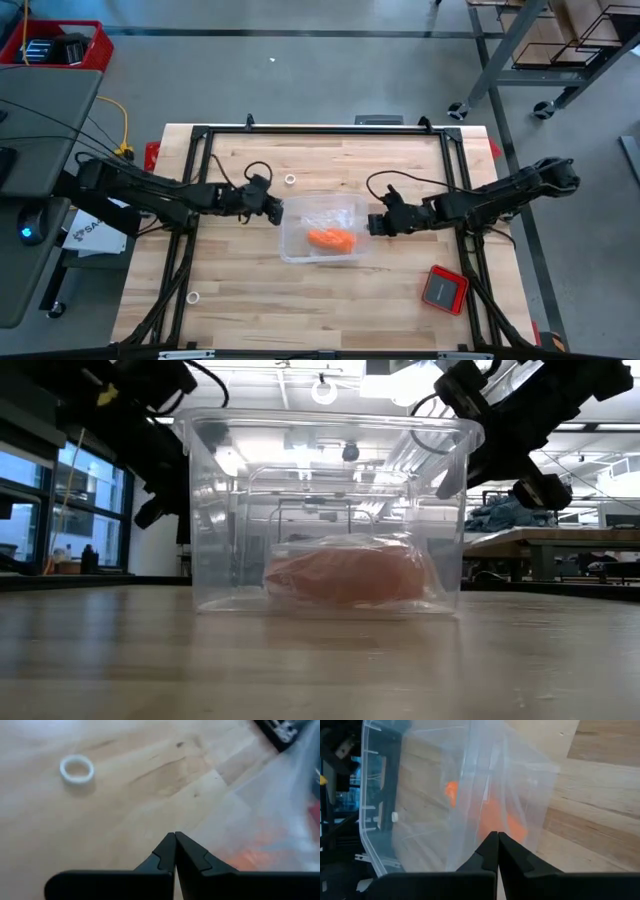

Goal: Roll bandage
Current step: Move the transparent bin to the center of the table

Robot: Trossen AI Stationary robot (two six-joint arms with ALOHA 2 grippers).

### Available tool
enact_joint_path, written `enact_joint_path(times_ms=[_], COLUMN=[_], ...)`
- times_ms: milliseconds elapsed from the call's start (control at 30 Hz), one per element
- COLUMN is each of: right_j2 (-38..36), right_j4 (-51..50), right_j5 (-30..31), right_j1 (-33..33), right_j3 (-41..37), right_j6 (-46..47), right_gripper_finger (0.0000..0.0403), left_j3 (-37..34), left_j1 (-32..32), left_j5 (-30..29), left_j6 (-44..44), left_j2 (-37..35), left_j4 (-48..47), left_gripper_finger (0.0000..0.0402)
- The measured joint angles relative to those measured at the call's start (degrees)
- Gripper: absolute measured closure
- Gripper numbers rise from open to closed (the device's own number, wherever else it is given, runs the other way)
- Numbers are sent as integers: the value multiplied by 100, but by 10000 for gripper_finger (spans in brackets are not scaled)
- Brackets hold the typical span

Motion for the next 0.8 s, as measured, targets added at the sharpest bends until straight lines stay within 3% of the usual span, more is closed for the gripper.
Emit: enact_joint_path(times_ms=[200, 300, 400, 500, 633, 800], right_j2=[0, 0, -1, 16, 176, 437], right_j4=[42, 58, 64, 63, 64, 309], right_j5=[104, 89, 39, 20, 8, 48], right_j1=[-5, 18, 126, 315, 605, 862], right_j3=[0, 0, 0, 2, 2, 3], right_j6=[68, 72, 131, 279, 578, 892], right_gripper_finger=[403, 403, 403, 403, 403, 403], left_j3=[0, 0, -62, -190, -251, -251], left_j1=[165, 154, -118, -614, -1227, -1520], left_j5=[103, 39, 421, 606, 157, -69], left_j6=[550, 485, 197, -250, -927, -1185], left_j2=[-1078, -1702, -2056, -2061, -1680, -1156], left_j4=[-1055, -1995, -2529, -2580, -2225, -1577], left_gripper_finger=[401, 401, 401, 401, 401, 401])
